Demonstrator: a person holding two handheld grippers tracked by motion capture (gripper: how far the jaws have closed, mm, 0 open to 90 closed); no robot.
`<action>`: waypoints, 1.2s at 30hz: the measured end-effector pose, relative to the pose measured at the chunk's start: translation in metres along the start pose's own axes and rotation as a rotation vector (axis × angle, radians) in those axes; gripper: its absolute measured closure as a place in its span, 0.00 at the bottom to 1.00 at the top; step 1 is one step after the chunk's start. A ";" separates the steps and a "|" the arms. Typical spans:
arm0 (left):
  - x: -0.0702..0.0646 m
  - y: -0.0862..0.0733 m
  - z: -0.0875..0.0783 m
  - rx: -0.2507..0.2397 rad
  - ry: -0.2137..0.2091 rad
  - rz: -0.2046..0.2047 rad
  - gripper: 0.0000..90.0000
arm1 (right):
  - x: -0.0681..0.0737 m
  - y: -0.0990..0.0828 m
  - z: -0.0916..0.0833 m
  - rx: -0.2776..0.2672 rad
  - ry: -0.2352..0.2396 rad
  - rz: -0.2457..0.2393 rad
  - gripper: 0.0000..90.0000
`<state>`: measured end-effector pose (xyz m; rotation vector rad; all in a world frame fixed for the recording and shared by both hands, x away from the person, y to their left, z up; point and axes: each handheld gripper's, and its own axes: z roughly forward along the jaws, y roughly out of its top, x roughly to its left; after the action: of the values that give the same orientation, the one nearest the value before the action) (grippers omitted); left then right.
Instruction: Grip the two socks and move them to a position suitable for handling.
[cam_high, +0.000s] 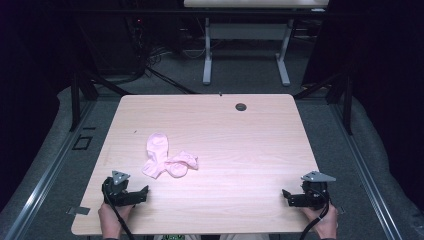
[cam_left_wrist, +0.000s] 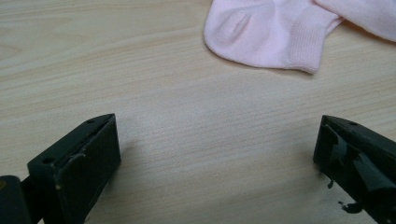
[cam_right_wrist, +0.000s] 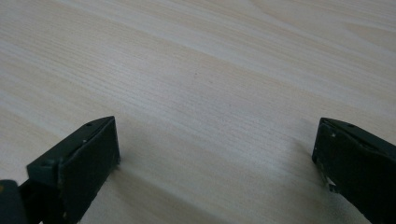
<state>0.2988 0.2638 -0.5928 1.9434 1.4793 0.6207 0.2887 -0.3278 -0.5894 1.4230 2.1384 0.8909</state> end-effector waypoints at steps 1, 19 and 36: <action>0.000 0.000 0.000 0.000 0.000 0.000 0.01 | 0.000 0.000 0.000 0.000 0.000 0.000 0.00; -0.001 0.000 0.000 -0.001 0.005 -0.004 0.01 | -0.002 0.002 0.002 -0.007 -0.020 0.017 0.01; 0.003 0.029 -0.017 0.002 -0.053 0.046 0.00 | -0.001 0.003 0.004 -0.012 -0.020 0.024 0.00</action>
<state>0.3076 0.2644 -0.5606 1.9855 1.4066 0.5830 0.2934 -0.3267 -0.5902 1.4492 2.1017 0.8929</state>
